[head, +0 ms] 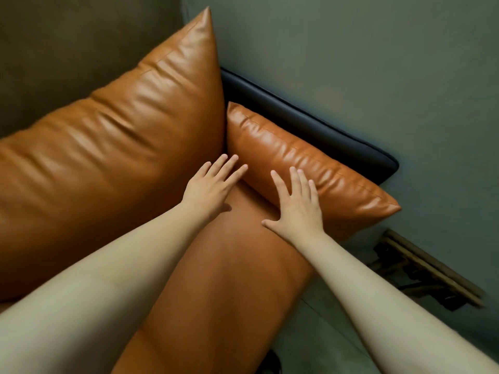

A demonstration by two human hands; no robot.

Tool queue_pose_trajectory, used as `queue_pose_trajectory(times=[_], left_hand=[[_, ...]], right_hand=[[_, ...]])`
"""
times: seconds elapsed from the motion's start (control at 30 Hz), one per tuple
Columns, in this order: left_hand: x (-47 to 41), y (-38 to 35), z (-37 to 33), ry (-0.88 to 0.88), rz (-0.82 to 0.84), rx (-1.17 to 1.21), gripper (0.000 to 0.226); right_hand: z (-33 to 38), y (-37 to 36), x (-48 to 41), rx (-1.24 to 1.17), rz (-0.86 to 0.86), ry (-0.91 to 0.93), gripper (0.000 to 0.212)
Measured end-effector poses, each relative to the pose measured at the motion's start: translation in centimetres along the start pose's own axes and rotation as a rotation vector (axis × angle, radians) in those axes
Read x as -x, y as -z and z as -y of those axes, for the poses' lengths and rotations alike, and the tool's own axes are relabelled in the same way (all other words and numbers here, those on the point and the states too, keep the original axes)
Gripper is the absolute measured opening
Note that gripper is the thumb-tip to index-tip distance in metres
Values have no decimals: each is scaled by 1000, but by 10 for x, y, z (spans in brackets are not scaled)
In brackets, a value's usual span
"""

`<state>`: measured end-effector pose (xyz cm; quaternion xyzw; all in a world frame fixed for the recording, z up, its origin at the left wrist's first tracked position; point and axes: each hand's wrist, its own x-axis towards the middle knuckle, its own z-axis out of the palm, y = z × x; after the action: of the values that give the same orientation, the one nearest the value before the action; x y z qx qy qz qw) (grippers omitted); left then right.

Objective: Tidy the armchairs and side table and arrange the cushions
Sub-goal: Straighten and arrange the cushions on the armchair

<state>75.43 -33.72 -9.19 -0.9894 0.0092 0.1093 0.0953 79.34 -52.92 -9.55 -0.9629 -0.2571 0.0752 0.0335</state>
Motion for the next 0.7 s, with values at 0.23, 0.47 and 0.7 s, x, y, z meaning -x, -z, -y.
queue_pose_trajectory(times=[0.23,0.47,0.7], left_hand=[[99,1,31,-76,159,52,114],[196,-22,40,-54,259,110,112],[278,-38,55,13,343,207,115]], right_hand=[[81,-8,59,-65,61,120,108],[151,-14,108,-139,174,267,108],[203,-26,164,-292,351,312,108]])
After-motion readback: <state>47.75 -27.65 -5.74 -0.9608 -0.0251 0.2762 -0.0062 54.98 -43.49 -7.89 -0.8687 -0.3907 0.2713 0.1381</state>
